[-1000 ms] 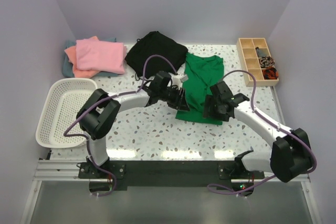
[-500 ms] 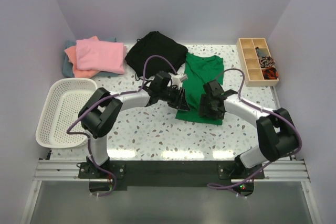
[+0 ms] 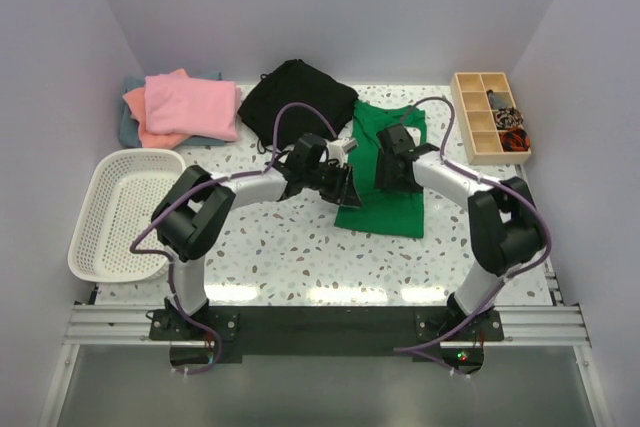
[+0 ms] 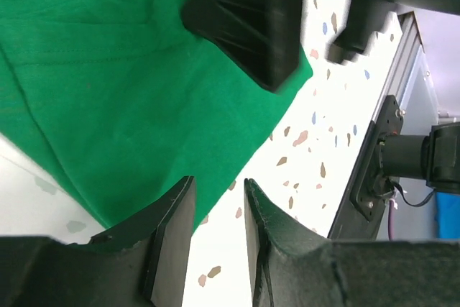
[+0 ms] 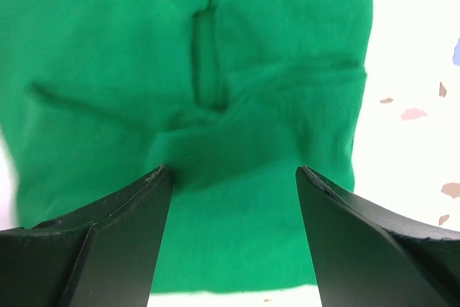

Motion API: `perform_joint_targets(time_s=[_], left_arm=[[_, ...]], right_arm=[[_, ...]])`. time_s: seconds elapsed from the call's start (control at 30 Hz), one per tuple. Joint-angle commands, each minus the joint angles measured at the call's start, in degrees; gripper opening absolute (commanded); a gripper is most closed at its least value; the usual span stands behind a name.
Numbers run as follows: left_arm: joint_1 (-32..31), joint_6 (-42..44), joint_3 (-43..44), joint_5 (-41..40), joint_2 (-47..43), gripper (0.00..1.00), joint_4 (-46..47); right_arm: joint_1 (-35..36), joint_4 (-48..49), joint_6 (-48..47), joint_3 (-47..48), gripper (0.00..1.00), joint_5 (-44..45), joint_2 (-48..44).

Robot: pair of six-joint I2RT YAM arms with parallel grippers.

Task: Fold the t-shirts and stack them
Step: Fold the folded rectangular tshirt in 1/3 of the way, then grab one side of the 2/3 rectangular tshirt with both arms

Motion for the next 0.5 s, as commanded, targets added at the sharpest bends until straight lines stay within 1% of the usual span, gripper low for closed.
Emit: perform_joint_targets(time_s=[0.0, 0.07, 0.13, 0.2, 0.23, 0.27, 0.37, 0.43, 0.47], left_arm=[[0.4, 1.8, 1.0, -3.9, -0.7, 0.37, 0.1], [0.4, 2.7, -0.1, -6.4, -1.8, 0.37, -0.7], [0.4, 4.1, -1.5, -9.9, -4.3, 0.39, -1.0], [0.5, 4.5, -4.4, -12.6, -7.0, 0.43, 0.0], [0.5, 4.5, -5.5, -13.2, -7.9, 0.47, 0.6], [0.6, 4.4, -7.8, -13.8, -8.6, 0.56, 1.1], [0.9, 3.1, -12.4, -13.6, -10.7, 0.66, 4.4], [0.8, 1.7, -14.4, -11.8, -10.8, 0.69, 7.1], [0.9, 1.0, -16.4, -10.8, -10.8, 0.7, 9.9]], right_arm=[[-1.2, 0.3, -2.4, 4.2, 0.74, 5.4, 5.5], [-1.3, 0.2, -2.8, 4.3, 0.75, 8.5, 4.7], [-1.8, -1.4, -2.7, 3.4, 0.75, 11.2, 0.6], [-2.5, -3.3, -2.5, 1.2, 0.77, 12.4, -3.3], [-2.8, -4.1, -2.3, 0.2, 0.78, 12.7, -7.0], [-2.9, -4.8, -2.1, -0.9, 0.79, 12.4, -8.6], [-3.5, -7.8, -0.8, -6.8, 0.81, 10.2, -14.3], [-3.5, -9.0, 0.6, -9.2, 0.81, 8.0, -17.4], [-3.5, -9.2, 1.9, -11.6, 0.81, 5.4, -18.3]])
